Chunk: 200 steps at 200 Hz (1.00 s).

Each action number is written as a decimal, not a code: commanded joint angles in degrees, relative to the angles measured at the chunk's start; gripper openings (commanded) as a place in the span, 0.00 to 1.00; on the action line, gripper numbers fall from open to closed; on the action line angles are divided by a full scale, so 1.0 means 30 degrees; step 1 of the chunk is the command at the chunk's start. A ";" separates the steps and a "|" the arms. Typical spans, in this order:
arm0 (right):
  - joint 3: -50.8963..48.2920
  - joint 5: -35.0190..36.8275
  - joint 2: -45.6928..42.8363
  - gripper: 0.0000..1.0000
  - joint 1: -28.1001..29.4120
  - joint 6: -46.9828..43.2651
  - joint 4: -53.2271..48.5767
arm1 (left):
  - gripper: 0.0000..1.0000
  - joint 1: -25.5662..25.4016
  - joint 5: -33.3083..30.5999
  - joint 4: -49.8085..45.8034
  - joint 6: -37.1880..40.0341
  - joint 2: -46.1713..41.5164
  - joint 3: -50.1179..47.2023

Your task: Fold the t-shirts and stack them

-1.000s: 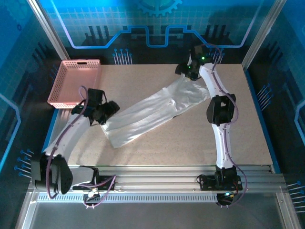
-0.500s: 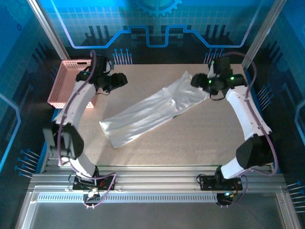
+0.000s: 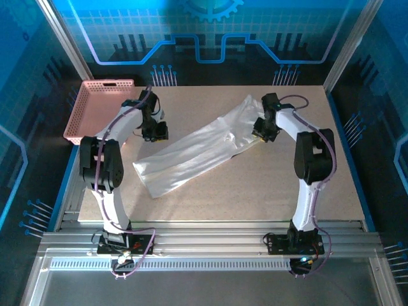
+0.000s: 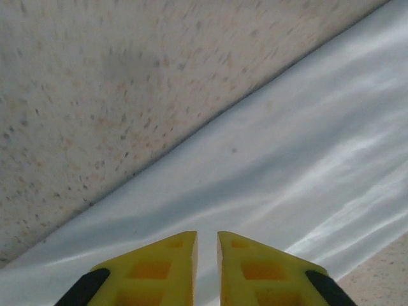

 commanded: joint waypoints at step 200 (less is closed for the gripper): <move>2.3119 -0.7067 1.6148 0.35 -0.0368 0.4508 0.2720 | 0.17 -0.8620 0.6441 0.9144 -1.5885 -0.1412 -0.8334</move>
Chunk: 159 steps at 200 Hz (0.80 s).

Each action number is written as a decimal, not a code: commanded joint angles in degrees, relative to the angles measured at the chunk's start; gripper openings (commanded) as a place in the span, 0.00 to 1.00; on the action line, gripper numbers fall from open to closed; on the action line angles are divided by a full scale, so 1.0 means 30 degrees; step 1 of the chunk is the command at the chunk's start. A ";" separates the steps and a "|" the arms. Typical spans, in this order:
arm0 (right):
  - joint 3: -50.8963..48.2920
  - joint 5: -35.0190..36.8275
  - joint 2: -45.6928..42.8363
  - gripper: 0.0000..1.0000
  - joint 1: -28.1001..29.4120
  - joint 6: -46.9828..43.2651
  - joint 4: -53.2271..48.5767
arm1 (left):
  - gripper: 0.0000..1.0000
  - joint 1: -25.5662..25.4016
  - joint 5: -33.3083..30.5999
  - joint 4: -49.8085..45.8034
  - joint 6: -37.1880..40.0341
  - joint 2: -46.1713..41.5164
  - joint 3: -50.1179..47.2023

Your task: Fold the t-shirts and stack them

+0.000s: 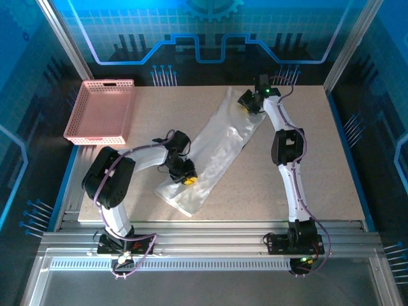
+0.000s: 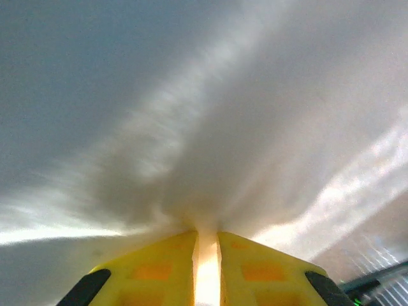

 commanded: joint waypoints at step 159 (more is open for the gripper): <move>-0.4872 0.1045 -0.8629 0.48 0.0196 -0.3866 -0.2696 | 0.37 -0.1762 0.0727 -0.1353 -0.0098 0.0386 0.7076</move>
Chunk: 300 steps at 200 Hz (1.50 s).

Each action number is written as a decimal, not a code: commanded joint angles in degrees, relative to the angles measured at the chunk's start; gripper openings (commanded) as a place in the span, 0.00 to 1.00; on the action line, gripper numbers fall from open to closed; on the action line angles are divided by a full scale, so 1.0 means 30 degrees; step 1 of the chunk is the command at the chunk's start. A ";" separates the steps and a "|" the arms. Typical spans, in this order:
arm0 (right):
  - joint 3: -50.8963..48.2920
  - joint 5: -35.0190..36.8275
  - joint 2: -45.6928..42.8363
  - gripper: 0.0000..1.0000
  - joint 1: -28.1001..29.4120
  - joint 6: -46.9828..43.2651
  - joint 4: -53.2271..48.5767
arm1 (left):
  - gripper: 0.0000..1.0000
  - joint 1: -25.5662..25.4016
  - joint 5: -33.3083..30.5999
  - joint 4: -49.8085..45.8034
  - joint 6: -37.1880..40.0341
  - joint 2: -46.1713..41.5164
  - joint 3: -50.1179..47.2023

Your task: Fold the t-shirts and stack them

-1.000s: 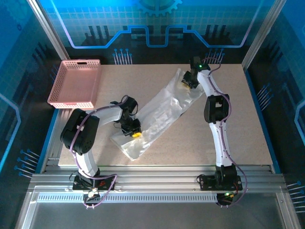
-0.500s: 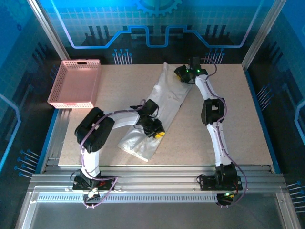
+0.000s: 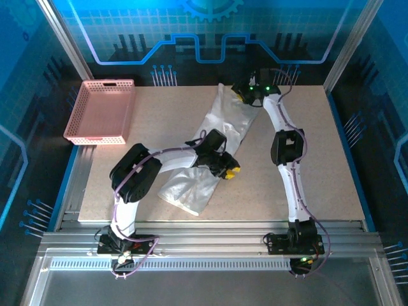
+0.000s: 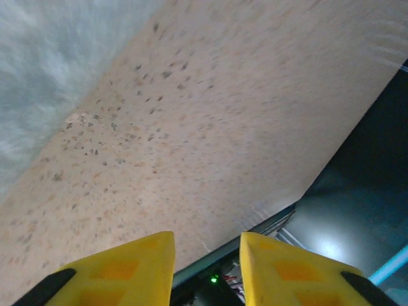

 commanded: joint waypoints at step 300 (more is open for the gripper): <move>0.0203 0.2923 0.1942 0.40 0.1114 -0.3053 -0.3349 | 0.15 -0.1899 -0.0821 -0.1884 0.5008 0.2007 -0.0570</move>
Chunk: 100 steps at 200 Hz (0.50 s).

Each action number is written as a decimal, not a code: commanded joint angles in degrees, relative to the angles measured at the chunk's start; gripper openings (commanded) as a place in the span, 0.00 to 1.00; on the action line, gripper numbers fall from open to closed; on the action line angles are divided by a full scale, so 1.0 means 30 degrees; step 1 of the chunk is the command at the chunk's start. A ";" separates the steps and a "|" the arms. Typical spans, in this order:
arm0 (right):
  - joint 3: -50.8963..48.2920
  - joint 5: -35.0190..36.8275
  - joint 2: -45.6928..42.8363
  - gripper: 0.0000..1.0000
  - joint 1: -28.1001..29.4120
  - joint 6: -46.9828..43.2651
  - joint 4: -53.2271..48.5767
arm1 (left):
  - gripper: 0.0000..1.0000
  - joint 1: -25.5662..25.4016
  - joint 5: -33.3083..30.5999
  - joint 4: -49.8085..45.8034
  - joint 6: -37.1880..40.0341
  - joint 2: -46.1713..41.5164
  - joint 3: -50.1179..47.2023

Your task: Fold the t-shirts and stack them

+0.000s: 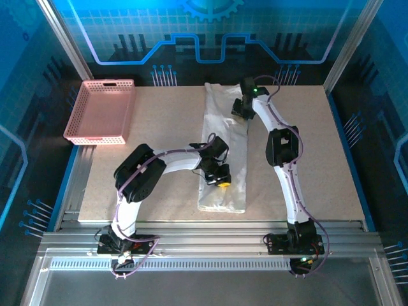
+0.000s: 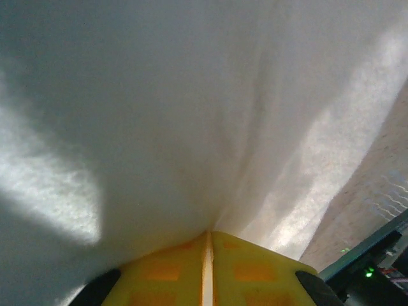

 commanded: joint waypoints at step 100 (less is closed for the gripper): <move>-1.3932 -0.6031 -1.6070 0.73 -0.0823 -0.3025 0.0241 | 0.66 0.1595 0.0270 -0.2328 -0.0904 -1.1132 -0.4548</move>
